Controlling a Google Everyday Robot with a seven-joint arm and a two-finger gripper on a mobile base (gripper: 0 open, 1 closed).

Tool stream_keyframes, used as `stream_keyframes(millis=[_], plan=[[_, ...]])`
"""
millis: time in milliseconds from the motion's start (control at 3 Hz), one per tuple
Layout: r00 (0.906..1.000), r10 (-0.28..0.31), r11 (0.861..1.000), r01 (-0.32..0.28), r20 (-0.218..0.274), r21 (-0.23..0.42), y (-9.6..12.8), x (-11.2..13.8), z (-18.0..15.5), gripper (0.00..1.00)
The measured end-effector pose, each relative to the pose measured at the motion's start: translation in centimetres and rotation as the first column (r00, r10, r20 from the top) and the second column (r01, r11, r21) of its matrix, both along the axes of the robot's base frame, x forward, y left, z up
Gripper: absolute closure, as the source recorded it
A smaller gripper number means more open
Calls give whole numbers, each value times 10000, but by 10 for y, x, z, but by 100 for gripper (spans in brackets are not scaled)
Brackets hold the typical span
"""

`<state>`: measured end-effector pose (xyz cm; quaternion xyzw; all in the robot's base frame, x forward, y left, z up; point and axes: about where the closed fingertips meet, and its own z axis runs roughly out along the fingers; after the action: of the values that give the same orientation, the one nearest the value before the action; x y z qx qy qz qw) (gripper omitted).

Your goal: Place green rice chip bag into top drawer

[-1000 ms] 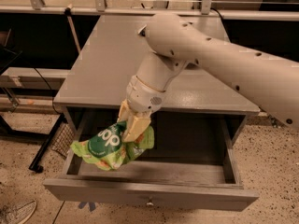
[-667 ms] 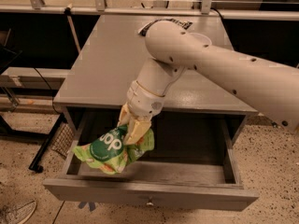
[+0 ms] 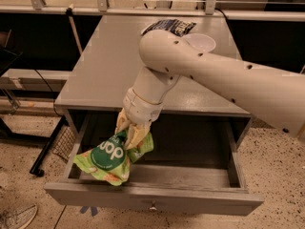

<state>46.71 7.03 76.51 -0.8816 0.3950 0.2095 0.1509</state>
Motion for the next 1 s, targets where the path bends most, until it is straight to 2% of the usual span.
stream_keyframes(millis=[333,667,1000], plan=[[9999,49,10000,-49,116,-27,0,1,0,100],[9973,278,9993,-261,687,-251,-2,3,0,100],[9886,551,9975,-484,1398,-511,-8,9,0,100]])
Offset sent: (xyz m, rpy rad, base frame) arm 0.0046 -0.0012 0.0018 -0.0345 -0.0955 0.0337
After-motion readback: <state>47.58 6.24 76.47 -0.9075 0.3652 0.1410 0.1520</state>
